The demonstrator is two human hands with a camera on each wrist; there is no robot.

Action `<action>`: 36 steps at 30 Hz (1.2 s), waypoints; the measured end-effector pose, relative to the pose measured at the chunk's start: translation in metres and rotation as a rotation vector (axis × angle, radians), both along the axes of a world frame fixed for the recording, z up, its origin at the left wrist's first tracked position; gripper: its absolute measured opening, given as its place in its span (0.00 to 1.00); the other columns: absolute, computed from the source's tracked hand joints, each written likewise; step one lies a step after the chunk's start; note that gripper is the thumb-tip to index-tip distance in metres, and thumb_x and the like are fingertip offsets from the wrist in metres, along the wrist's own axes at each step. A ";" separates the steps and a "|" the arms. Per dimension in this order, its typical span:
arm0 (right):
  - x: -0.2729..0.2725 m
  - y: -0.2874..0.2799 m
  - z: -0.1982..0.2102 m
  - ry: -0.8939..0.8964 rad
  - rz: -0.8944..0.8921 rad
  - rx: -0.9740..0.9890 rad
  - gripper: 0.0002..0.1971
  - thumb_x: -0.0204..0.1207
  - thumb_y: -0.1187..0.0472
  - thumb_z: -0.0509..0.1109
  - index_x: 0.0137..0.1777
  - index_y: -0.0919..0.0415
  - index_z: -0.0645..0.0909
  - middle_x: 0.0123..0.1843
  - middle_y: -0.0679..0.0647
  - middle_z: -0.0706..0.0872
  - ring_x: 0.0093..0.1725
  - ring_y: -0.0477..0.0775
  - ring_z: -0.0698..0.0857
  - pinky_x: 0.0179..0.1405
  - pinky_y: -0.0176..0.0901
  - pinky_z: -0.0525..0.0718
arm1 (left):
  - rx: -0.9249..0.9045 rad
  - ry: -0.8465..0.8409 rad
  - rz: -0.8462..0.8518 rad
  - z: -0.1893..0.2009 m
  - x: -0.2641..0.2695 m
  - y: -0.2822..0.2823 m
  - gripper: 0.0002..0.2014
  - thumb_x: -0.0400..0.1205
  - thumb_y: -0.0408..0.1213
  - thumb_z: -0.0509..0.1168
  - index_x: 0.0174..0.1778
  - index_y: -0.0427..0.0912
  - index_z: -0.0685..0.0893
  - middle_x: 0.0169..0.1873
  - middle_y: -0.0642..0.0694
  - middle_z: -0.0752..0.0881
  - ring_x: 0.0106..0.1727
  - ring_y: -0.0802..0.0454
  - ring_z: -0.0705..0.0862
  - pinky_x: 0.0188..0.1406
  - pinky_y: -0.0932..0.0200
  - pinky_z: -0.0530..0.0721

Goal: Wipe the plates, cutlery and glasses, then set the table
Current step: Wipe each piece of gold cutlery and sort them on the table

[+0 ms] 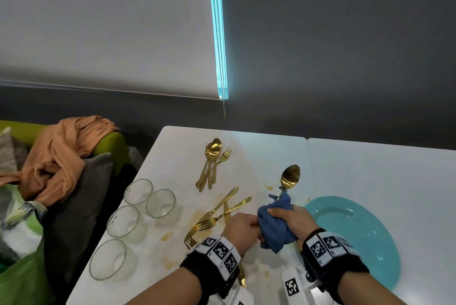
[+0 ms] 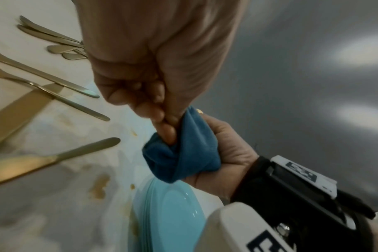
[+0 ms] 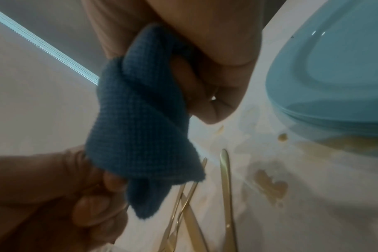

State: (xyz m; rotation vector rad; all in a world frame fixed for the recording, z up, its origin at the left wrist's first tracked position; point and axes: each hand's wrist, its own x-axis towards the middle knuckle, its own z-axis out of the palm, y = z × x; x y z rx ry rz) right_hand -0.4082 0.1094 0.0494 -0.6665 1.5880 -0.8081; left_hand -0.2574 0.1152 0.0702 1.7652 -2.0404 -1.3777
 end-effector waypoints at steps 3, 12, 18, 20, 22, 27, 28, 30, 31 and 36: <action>-0.003 -0.007 0.000 0.096 0.095 -0.017 0.07 0.70 0.66 0.73 0.35 0.53 0.86 0.45 0.52 0.88 0.50 0.56 0.85 0.58 0.47 0.82 | 0.076 -0.058 -0.104 -0.002 0.005 -0.016 0.12 0.81 0.38 0.64 0.55 0.37 0.87 0.38 0.44 0.84 0.39 0.56 0.80 0.42 0.67 0.76; 0.020 -0.041 -0.006 0.381 0.325 0.074 0.10 0.62 0.59 0.80 0.42 0.61 0.86 0.46 0.61 0.89 0.48 0.59 0.87 0.48 0.45 0.84 | 0.123 -0.010 0.102 0.001 -0.005 -0.087 0.15 0.82 0.46 0.62 0.54 0.40 0.87 0.56 0.41 0.88 0.59 0.45 0.84 0.52 0.60 0.79; 0.034 -0.060 -0.008 0.458 0.416 0.124 0.10 0.60 0.57 0.81 0.37 0.56 0.82 0.45 0.58 0.87 0.46 0.56 0.85 0.44 0.43 0.82 | 0.389 0.161 0.286 -0.023 0.007 -0.117 0.09 0.78 0.40 0.69 0.52 0.40 0.86 0.61 0.37 0.84 0.44 0.52 0.85 0.33 0.69 0.80; 0.035 -0.064 -0.006 0.519 0.496 0.148 0.10 0.61 0.56 0.80 0.38 0.56 0.82 0.47 0.57 0.86 0.45 0.53 0.82 0.41 0.39 0.77 | 0.346 0.153 0.315 -0.025 0.010 -0.128 0.06 0.80 0.37 0.66 0.50 0.41 0.85 0.65 0.37 0.83 0.62 0.42 0.84 0.52 0.57 0.84; 0.035 -0.068 -0.003 0.578 0.548 0.174 0.17 0.63 0.54 0.79 0.49 0.60 0.85 0.53 0.58 0.88 0.46 0.52 0.82 0.42 0.38 0.77 | 0.387 0.077 0.408 -0.025 0.015 -0.144 0.13 0.84 0.32 0.58 0.63 0.37 0.78 0.69 0.37 0.78 0.69 0.39 0.79 0.63 0.50 0.78; 0.015 -0.069 0.006 0.723 0.486 0.202 0.18 0.67 0.55 0.76 0.55 0.62 0.84 0.55 0.57 0.87 0.57 0.56 0.84 0.48 0.38 0.80 | 0.131 -0.191 0.283 -0.032 0.042 -0.184 0.20 0.84 0.31 0.56 0.74 0.38 0.67 0.69 0.37 0.77 0.68 0.40 0.78 0.63 0.52 0.77; 0.010 -0.067 0.007 0.731 0.461 0.210 0.16 0.68 0.55 0.75 0.53 0.61 0.83 0.53 0.57 0.87 0.56 0.56 0.84 0.47 0.38 0.80 | 0.125 -0.268 0.243 -0.039 0.047 -0.190 0.22 0.83 0.34 0.60 0.74 0.40 0.68 0.68 0.40 0.77 0.68 0.40 0.78 0.62 0.53 0.78; 0.000 -0.062 0.009 0.708 0.410 0.224 0.09 0.67 0.56 0.76 0.44 0.57 0.81 0.47 0.55 0.85 0.52 0.55 0.84 0.41 0.38 0.79 | 0.120 -0.316 0.226 -0.047 0.056 -0.197 0.23 0.81 0.39 0.64 0.73 0.43 0.71 0.67 0.41 0.79 0.67 0.42 0.80 0.60 0.55 0.79; -0.004 -0.059 0.010 0.697 0.391 0.224 0.08 0.66 0.57 0.76 0.40 0.55 0.79 0.45 0.55 0.85 0.51 0.55 0.84 0.41 0.38 0.79 | 0.120 -0.278 0.331 -0.049 0.060 -0.203 0.23 0.81 0.40 0.65 0.72 0.41 0.73 0.67 0.40 0.80 0.66 0.41 0.80 0.58 0.55 0.79; -0.014 -0.038 0.006 0.703 0.348 0.242 0.13 0.66 0.56 0.76 0.49 0.60 0.84 0.47 0.56 0.87 0.49 0.54 0.83 0.42 0.38 0.76 | -0.032 -0.561 0.142 -0.070 0.067 -0.218 0.22 0.81 0.40 0.66 0.67 0.31 0.78 0.66 0.32 0.80 0.67 0.35 0.79 0.63 0.48 0.78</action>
